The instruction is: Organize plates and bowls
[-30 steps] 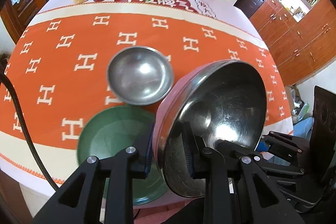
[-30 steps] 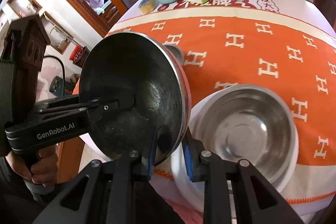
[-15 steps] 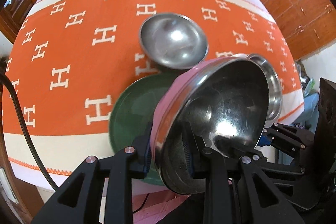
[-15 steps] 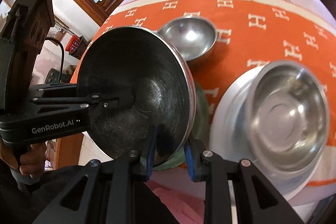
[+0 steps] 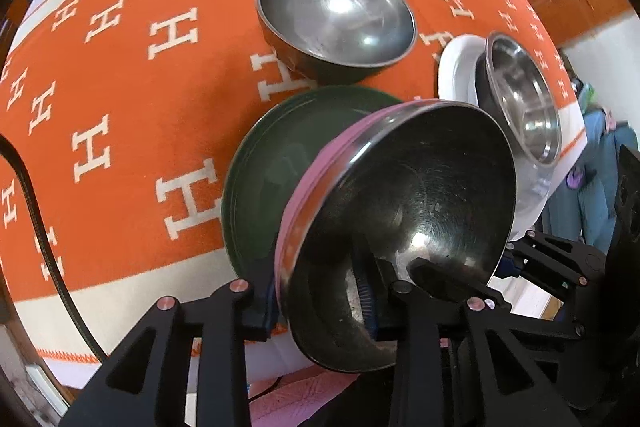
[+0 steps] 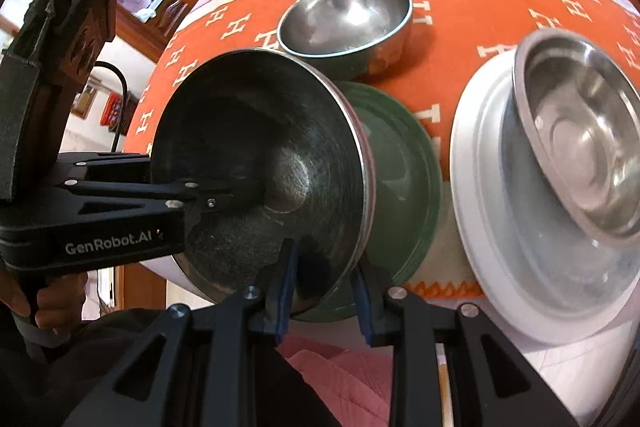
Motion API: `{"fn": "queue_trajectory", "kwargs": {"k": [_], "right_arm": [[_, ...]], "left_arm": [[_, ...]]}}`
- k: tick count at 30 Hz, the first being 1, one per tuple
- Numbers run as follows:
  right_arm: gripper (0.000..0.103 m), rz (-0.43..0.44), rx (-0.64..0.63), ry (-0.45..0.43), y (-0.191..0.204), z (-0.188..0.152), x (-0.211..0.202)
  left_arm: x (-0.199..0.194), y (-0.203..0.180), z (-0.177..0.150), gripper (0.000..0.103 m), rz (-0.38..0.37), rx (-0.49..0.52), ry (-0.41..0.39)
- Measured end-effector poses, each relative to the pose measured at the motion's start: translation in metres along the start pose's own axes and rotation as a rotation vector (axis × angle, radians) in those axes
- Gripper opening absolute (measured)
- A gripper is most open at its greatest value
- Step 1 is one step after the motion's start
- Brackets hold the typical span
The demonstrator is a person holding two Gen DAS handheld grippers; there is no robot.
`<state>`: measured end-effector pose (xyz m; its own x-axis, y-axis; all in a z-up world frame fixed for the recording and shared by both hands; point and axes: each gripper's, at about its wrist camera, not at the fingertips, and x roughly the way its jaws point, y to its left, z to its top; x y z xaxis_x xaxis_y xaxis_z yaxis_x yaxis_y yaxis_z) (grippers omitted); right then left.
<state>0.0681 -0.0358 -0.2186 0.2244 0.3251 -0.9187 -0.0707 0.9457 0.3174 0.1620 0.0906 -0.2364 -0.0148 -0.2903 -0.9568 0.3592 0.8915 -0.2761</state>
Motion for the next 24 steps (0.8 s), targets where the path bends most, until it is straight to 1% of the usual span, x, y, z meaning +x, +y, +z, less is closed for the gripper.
{"fn": "queue_trajectory", "kwargs": {"k": [5, 10, 16, 17, 18, 20, 21, 24], "right_arm": [[0.028, -0.010, 0.061, 0.001, -0.002, -0.006, 0.006], [0.028, -0.027, 0.100, -0.011, -0.003, -0.006, 0.007], [0.029, -0.052, 0.107, -0.027, 0.003, -0.004, 0.005], [0.029, -0.055, 0.106, -0.030, 0.003, -0.002, 0.004], [0.030, -0.061, 0.105, -0.035, 0.003, 0.000, 0.003], [0.034, -0.068, 0.103, -0.041, 0.002, 0.002, 0.001], [0.036, -0.072, 0.102, -0.042, 0.003, 0.004, 0.001], [0.036, -0.086, 0.097, -0.051, 0.002, 0.009, -0.003]], "left_arm": [[0.010, 0.000, 0.003, 0.033, -0.010, 0.048, 0.027], [0.014, -0.001, 0.006, 0.034, -0.023, 0.067, 0.032], [0.012, -0.001, 0.012, 0.036, -0.036, 0.077, 0.020], [0.011, 0.000, 0.014, 0.038, -0.038, 0.074, 0.016], [0.009, 0.002, 0.014, 0.042, -0.039, 0.072, 0.011], [0.004, 0.005, 0.016, 0.044, -0.042, 0.068, -0.001], [0.002, 0.006, 0.017, 0.044, -0.044, 0.066, -0.006], [-0.003, 0.009, 0.019, 0.045, -0.046, 0.056, -0.027]]}}
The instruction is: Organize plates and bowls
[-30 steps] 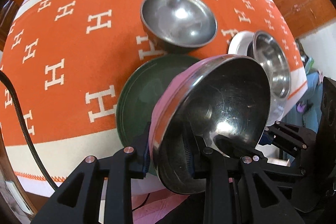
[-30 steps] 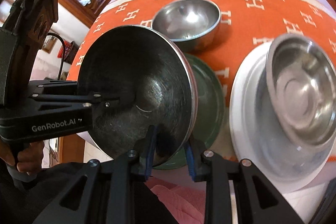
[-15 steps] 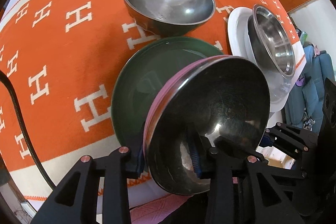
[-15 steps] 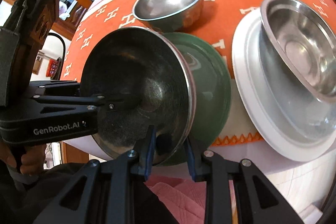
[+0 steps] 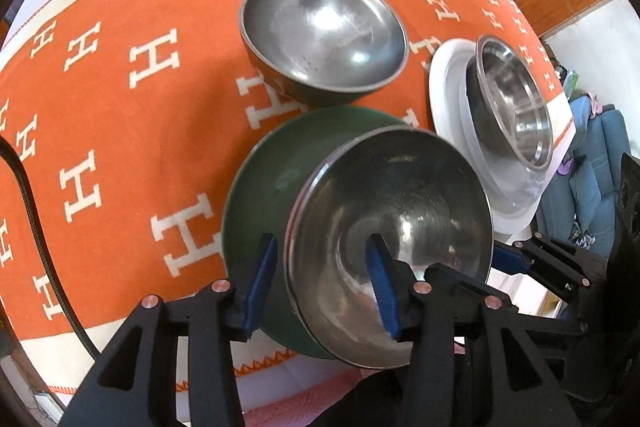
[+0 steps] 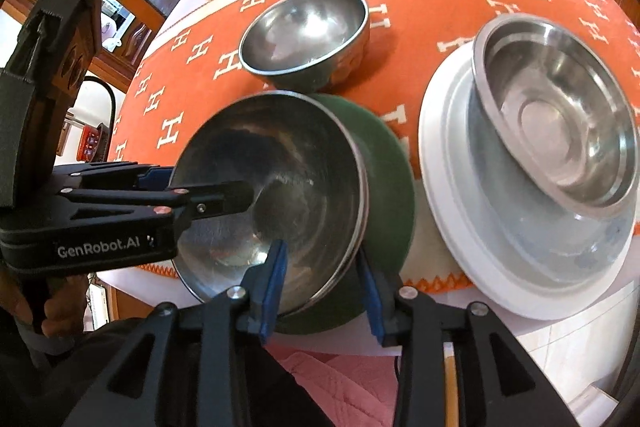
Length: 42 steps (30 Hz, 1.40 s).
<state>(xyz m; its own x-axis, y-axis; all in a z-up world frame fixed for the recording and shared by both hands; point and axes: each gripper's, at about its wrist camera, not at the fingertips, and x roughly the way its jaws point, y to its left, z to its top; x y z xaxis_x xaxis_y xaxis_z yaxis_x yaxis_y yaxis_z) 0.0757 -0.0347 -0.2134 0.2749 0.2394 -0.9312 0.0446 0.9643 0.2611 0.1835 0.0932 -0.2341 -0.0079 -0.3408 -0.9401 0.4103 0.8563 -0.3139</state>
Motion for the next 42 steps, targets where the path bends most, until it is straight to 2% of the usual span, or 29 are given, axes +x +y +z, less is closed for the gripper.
{"fn": "queue_trajectory", "kwargs": {"k": [16, 42], "right_arm": [[0.036, -0.021, 0.018, -0.020, -0.008, 0.006, -0.005], [0.036, -0.020, 0.018, -0.028, -0.005, 0.007, -0.007]], "left_arm": [[-0.009, 0.018, -0.001, 0.045, -0.025, -0.038, -0.020], [-0.002, 0.009, -0.004, 0.043, -0.022, -0.028, 0.004]]}}
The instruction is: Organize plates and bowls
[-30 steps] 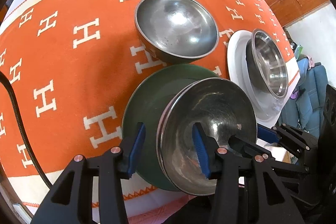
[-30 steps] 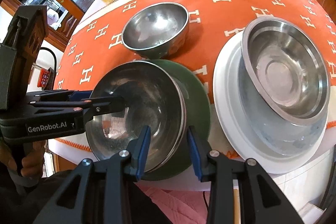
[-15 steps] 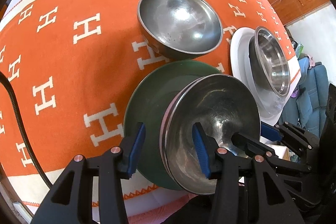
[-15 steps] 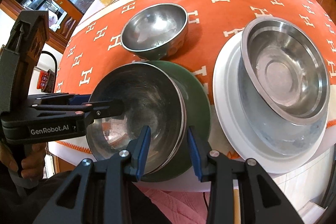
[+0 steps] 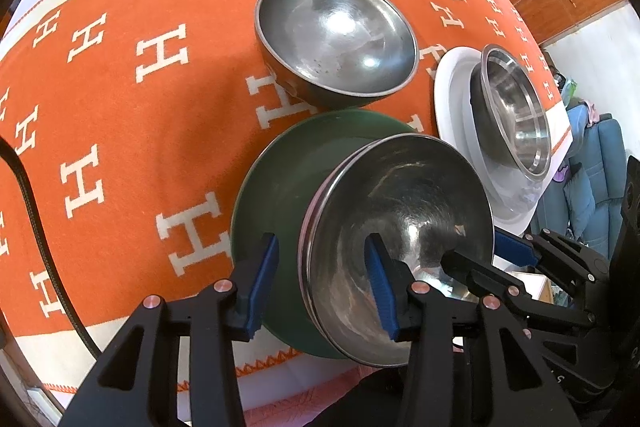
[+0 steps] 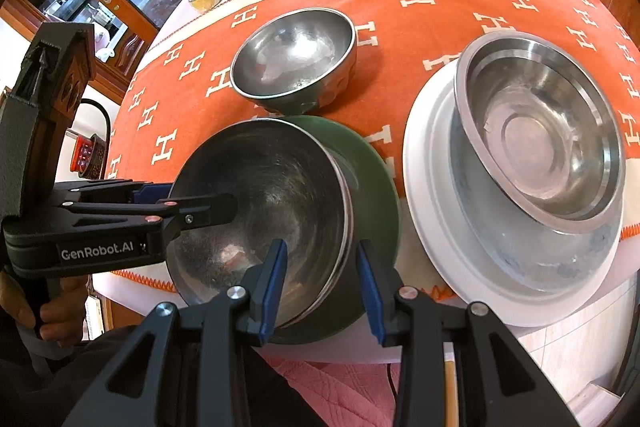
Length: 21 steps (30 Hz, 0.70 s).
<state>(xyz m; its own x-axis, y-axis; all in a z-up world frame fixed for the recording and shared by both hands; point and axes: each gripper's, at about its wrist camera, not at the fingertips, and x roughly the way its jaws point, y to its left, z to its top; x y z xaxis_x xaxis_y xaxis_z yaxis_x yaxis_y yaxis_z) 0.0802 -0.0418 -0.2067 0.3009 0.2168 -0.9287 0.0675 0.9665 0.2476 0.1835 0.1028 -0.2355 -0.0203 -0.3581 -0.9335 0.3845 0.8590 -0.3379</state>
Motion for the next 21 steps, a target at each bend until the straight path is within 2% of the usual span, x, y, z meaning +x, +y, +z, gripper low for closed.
{"fn": "queue_trajectory", "kwargs": {"k": [21], "right_arm": [[0.036, 0.000, 0.000, -0.009, 0.0001, -0.0021, -0.0019]], "left_arm": [[-0.0009, -0.0042, -0.0019, 0.042, -0.001, 0.011, -0.003]]}}
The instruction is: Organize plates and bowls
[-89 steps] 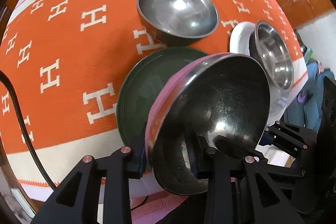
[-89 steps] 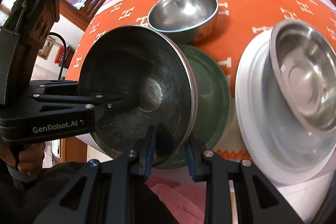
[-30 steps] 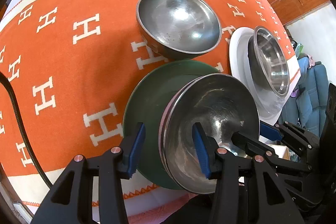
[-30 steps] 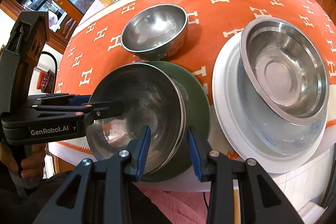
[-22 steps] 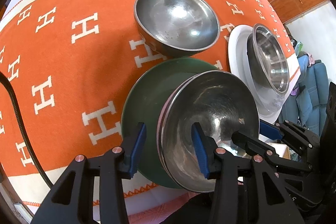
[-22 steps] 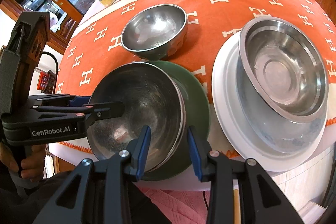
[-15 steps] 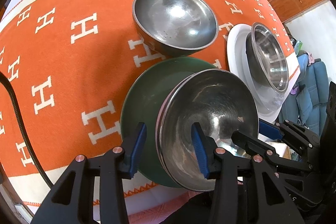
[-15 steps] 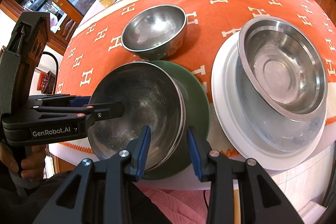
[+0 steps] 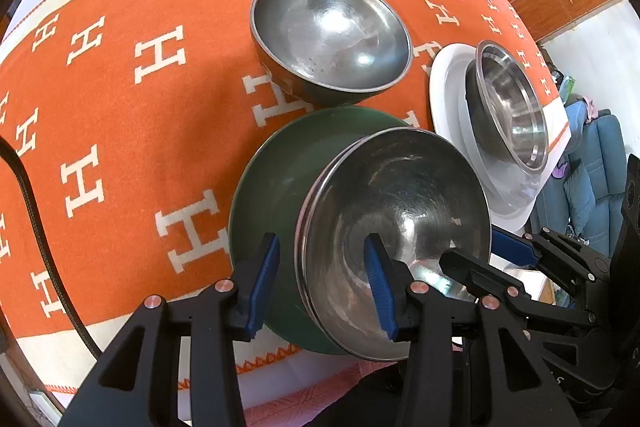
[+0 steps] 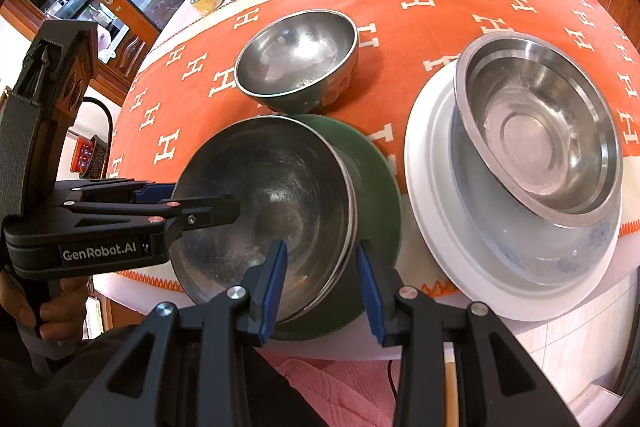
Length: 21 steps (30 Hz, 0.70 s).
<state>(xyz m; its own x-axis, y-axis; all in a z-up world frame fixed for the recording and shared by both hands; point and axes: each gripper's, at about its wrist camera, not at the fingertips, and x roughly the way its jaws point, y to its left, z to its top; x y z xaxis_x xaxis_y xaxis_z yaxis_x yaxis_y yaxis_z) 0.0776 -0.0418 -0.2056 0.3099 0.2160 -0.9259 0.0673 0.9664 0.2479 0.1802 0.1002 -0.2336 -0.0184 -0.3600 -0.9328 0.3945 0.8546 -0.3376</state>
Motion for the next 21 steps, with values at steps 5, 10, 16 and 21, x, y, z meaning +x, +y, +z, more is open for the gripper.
{"fn": "queue_trajectory", "kwargs": {"k": [5, 10, 16, 21], "right_arm": [[0.036, 0.001, 0.000, 0.001, 0.0001, 0.0001, 0.0002], [0.036, 0.003, -0.001, 0.002, 0.0014, -0.0013, -0.0002], [0.036, 0.002, 0.001, -0.001, 0.0015, -0.0021, -0.0005], [0.036, 0.002, 0.004, -0.006, 0.0014, -0.0038, -0.0009]], "left_arm": [[-0.0001, 0.0001, 0.0001, 0.042, 0.000, 0.000, 0.001], [0.0009, -0.0007, -0.0019, 0.042, 0.001, 0.000, 0.002], [0.0010, -0.0008, -0.0017, 0.042, 0.001, 0.002, 0.003], [0.0010, -0.0025, -0.0034, 0.042, 0.003, 0.004, 0.001]]}}
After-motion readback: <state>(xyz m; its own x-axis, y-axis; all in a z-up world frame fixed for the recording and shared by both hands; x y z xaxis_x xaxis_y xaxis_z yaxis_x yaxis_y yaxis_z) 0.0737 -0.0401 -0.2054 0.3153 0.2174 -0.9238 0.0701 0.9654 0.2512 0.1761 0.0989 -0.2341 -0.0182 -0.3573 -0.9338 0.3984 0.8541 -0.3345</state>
